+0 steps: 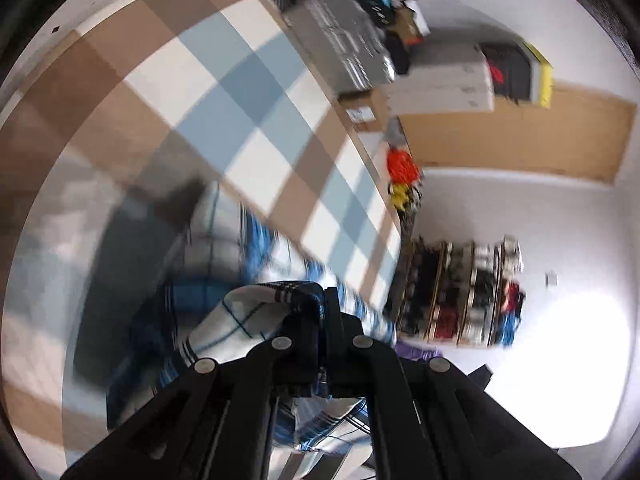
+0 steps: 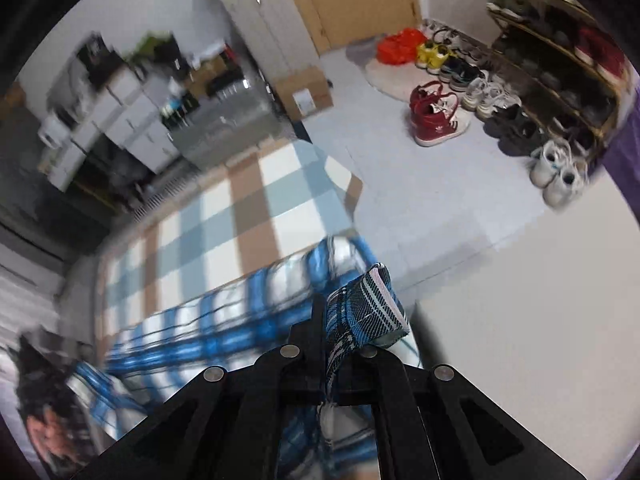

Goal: Fold large clothes

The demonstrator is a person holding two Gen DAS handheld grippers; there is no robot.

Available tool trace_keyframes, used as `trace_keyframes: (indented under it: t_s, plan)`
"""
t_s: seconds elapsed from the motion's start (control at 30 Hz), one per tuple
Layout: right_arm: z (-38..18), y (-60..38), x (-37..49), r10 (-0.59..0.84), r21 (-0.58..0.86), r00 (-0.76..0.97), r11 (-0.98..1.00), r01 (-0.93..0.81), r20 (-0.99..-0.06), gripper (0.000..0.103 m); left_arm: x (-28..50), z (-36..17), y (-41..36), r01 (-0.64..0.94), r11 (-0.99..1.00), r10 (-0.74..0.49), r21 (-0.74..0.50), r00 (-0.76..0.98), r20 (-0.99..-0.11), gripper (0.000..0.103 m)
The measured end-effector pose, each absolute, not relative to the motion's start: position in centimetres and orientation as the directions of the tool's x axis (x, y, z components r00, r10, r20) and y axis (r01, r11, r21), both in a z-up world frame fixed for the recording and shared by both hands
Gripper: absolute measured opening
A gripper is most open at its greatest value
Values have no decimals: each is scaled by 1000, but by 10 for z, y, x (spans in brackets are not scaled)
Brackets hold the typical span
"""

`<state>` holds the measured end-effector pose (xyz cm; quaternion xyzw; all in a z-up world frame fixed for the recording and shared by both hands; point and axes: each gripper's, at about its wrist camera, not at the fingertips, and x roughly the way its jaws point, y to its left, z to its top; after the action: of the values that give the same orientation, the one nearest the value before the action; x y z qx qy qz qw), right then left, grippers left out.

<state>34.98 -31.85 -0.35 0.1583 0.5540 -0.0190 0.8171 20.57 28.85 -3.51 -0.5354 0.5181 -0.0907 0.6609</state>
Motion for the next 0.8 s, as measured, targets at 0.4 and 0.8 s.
trace_keyframes:
  t_s: [0.4,0.8]
  plan:
    - [-79,-376,415,415,528,342,756,386,-843,3,217,-75,346,-487,280,-702,-827,484,-523,0]
    - [-16,-388,363,474,708,602,668,229,-643,102,157,-24,318,-355,479,-654,-803,465,-596,44]
